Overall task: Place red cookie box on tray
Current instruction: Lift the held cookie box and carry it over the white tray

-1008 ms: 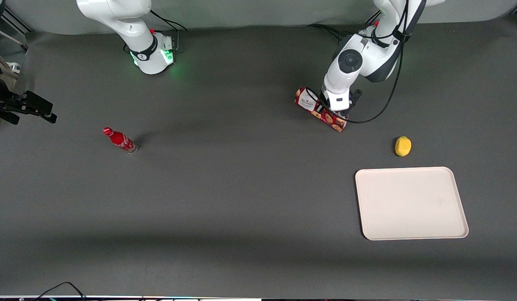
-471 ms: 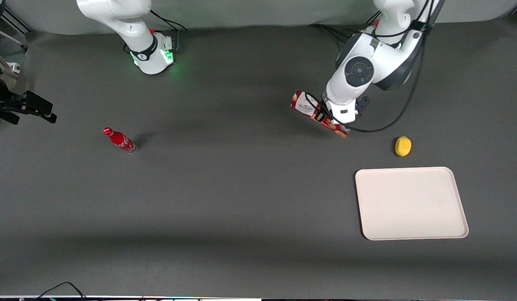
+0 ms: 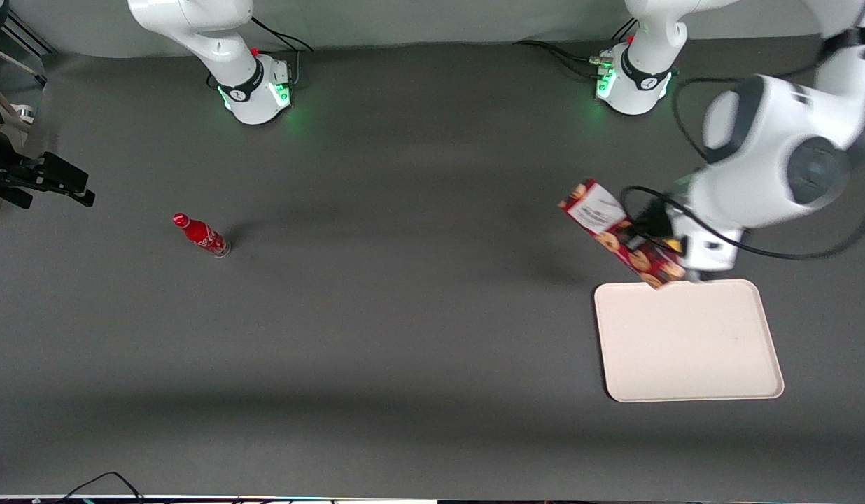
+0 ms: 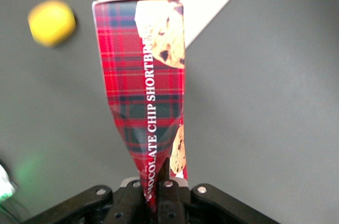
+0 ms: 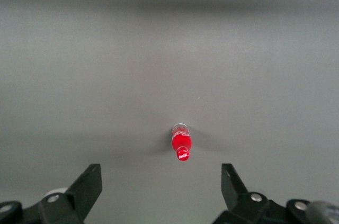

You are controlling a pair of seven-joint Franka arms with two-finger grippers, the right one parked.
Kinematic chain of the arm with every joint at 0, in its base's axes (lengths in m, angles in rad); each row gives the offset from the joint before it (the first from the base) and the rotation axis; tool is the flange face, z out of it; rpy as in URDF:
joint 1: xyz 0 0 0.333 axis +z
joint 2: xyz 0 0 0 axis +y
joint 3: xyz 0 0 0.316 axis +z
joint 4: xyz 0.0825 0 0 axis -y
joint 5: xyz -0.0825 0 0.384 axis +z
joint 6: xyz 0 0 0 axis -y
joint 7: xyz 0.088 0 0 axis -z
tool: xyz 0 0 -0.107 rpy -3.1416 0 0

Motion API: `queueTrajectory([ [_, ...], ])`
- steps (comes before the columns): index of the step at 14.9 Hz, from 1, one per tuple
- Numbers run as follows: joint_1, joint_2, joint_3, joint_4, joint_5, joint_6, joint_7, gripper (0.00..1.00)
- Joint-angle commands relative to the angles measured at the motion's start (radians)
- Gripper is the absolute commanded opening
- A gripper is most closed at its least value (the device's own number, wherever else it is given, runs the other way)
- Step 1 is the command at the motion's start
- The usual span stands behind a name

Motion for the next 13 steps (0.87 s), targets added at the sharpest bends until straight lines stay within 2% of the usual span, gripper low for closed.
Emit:
queueTrajectory([
  [1, -0.012, 0.177, 0.109, 0.246, 0.109, -0.103, 0.278, 0.00],
  [5, -0.012, 0.290, 0.290, 0.363, 0.149, -0.067, 0.702, 0.00],
  [8, -0.012, 0.346, 0.382, 0.366, 0.184, 0.090, 0.967, 0.00],
  [13, -0.012, 0.459, 0.426, 0.343, 0.244, 0.314, 1.157, 0.00],
])
